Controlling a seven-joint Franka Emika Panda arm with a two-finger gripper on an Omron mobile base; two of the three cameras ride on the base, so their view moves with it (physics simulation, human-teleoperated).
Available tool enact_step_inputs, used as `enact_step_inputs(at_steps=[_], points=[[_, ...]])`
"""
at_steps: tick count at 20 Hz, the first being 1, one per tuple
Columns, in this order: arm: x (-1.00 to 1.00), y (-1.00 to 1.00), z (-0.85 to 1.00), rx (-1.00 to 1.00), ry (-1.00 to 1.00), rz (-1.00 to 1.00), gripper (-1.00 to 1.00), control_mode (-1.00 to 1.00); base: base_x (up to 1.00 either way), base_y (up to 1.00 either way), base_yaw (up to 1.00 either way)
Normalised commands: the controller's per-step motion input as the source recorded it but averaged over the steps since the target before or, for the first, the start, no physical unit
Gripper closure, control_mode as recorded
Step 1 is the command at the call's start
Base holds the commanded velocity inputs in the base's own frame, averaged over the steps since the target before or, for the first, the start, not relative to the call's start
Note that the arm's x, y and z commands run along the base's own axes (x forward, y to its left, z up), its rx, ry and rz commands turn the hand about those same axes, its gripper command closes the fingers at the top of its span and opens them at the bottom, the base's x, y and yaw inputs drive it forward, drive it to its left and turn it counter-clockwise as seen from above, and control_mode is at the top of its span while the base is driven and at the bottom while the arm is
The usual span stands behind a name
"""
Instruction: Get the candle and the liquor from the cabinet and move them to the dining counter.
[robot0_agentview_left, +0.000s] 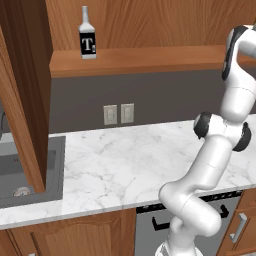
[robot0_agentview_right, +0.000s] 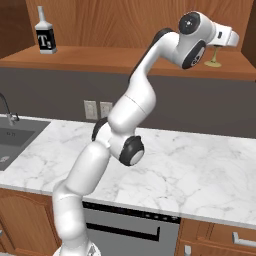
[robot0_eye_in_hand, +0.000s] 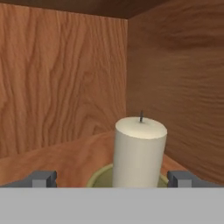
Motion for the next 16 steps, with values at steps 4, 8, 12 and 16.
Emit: enact_step_inputs(at_steps=[4,8,12,16], points=[[0.00,0.00,0.00,0.00,0.00,0.00,-1.00,-1.00,0.00,0.00,0.00],[0.00,0.00,0.00,0.00,0.00,0.00,-1.00,-1.00,0.00,0.00,0.00],[0.00,0.00,0.00,0.00,0.00,0.00,-1.00,-1.00,0.00,0.00,0.00],[0.00,0.00,0.00,0.00,0.00,0.00,-1.00,-1.00,0.00,0.00,0.00]])
